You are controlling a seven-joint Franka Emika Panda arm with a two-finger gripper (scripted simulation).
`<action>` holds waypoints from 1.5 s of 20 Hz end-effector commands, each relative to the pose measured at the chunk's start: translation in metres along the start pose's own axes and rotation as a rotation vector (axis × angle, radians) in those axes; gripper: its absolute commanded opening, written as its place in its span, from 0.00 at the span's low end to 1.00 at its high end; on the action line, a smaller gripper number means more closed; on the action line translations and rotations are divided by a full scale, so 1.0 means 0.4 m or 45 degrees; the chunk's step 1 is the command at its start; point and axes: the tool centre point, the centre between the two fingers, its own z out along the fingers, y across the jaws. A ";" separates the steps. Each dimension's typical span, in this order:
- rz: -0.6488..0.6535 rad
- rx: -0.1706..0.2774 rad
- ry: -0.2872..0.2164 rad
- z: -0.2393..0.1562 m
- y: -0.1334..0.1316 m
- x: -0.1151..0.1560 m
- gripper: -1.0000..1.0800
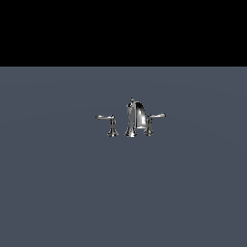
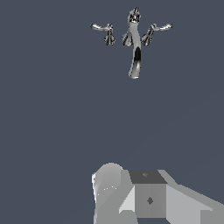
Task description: Turn on the faucet by rotating a designated handle.
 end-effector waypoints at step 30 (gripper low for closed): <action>0.502 0.026 0.011 0.216 -0.194 0.182 0.00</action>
